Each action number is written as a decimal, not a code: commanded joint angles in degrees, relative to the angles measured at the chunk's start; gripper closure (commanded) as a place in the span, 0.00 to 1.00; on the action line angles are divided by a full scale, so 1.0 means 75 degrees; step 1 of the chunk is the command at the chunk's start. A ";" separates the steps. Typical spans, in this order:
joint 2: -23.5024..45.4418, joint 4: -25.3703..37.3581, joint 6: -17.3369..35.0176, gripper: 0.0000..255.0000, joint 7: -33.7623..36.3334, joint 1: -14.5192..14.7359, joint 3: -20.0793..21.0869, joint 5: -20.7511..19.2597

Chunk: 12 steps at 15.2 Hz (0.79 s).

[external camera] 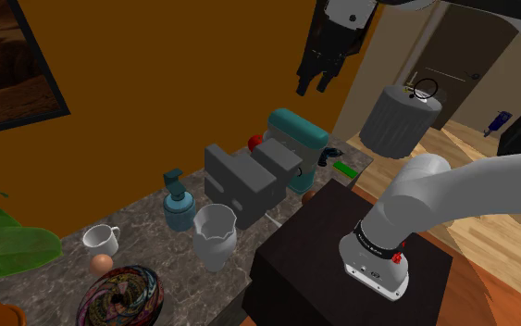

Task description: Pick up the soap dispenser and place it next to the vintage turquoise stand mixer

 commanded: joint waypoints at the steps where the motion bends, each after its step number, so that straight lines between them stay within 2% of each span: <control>1: 0.0000 0.0000 0.0000 0.00 0.0000 0.0000 0.0000 0.0000; 7: 0.0501 -0.0903 0.1684 0.00 0.0418 0.0195 0.0688 0.0247; 12: 0.1292 -0.1349 0.3146 0.00 0.0802 0.0330 0.1287 0.0376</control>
